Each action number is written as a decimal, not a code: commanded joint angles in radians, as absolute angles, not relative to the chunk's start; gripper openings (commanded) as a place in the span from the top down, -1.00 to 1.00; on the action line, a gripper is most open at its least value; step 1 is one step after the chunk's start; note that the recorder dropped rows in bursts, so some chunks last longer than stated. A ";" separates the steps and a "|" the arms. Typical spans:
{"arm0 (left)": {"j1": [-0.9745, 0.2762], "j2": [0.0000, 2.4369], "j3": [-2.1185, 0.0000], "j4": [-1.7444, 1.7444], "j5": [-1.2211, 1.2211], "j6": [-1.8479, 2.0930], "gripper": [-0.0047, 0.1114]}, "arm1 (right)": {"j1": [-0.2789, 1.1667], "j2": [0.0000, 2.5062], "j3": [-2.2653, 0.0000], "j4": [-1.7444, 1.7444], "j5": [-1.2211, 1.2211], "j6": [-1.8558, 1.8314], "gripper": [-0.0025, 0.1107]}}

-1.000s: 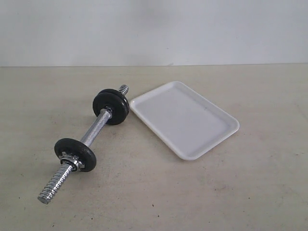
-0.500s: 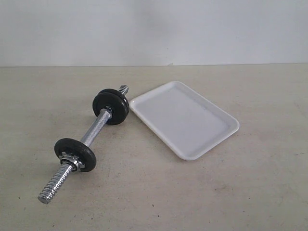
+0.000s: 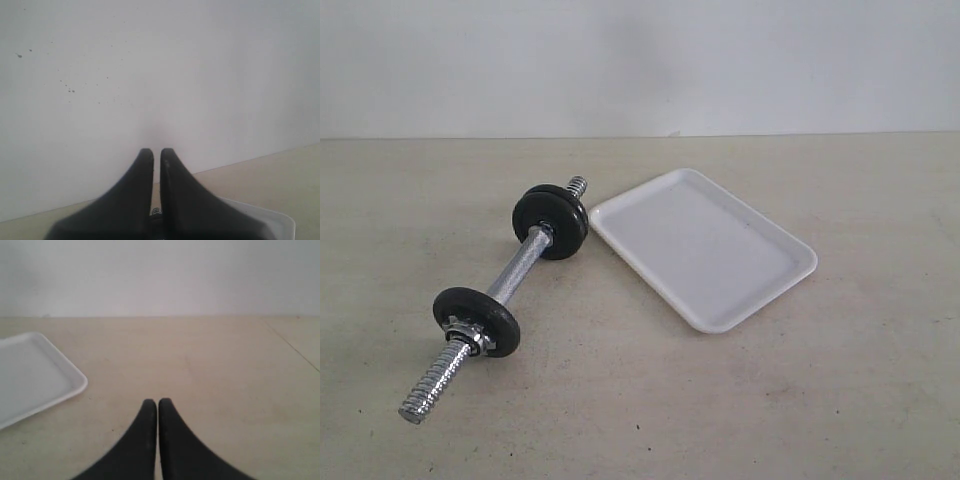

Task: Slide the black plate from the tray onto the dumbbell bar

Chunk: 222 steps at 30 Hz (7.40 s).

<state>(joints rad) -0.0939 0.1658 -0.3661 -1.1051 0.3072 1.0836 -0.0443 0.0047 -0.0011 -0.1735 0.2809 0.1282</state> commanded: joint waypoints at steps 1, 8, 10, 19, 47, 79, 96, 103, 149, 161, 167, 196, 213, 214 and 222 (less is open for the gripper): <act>-0.092 0.162 -0.363 -1.117 0.305 1.085 0.84 | -0.099 0.000 0.000 -0.162 0.318 0.136 0.96; -0.092 0.162 -0.363 -1.117 0.303 1.085 0.84 | -0.092 0.000 0.000 -0.162 0.318 0.127 0.96; -0.092 0.162 -0.363 -1.117 0.303 1.085 0.84 | -0.073 0.000 0.000 -0.162 0.318 0.127 0.96; -0.092 0.162 -0.363 -1.117 0.303 1.085 0.84 | -0.025 0.000 0.000 -0.162 0.308 0.181 0.96; -0.090 0.099 -0.363 -1.115 0.206 1.096 0.84 | -0.025 0.000 0.000 -0.162 0.310 0.181 0.96; 0.130 0.000 -0.134 -0.907 -0.008 0.990 0.84 | -0.025 0.000 0.000 -0.162 0.312 0.181 0.96; 0.130 0.000 0.000 -0.033 0.073 0.103 0.84 | -0.025 0.000 0.000 -0.162 0.312 0.181 0.96; 0.130 0.000 0.000 -0.028 0.301 0.106 0.84 | -0.025 0.000 0.000 -0.162 0.312 0.181 0.96; 0.165 0.000 0.000 -0.040 0.286 0.018 0.84 | -0.025 0.000 0.000 -0.162 0.312 0.181 0.96; 0.165 0.000 0.000 -0.038 0.285 0.018 0.84 | -0.025 0.000 0.000 -0.162 0.312 0.181 0.96; 0.165 0.000 0.000 -0.038 0.285 0.018 0.84 | -0.025 0.000 0.000 -0.162 0.312 0.181 0.96; 0.165 0.000 0.000 -0.038 0.285 0.018 0.84 | -0.025 0.000 0.000 -0.162 0.333 0.181 0.96; 0.071 0.000 0.000 -0.036 0.285 0.018 0.84 | -0.025 0.000 0.000 -0.162 0.333 0.181 0.96; 0.071 0.000 0.000 -0.036 0.285 0.018 0.84 | -0.025 0.000 0.000 -0.162 0.333 0.181 0.96; 0.069 0.000 0.000 -0.036 0.285 0.018 0.84 | -0.025 0.000 0.000 -0.162 0.333 0.181 0.96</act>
<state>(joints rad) 0.0795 0.0019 0.0001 -0.0327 0.2922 0.0260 -0.0297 0.0047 0.0006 -0.1574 0.3339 0.1842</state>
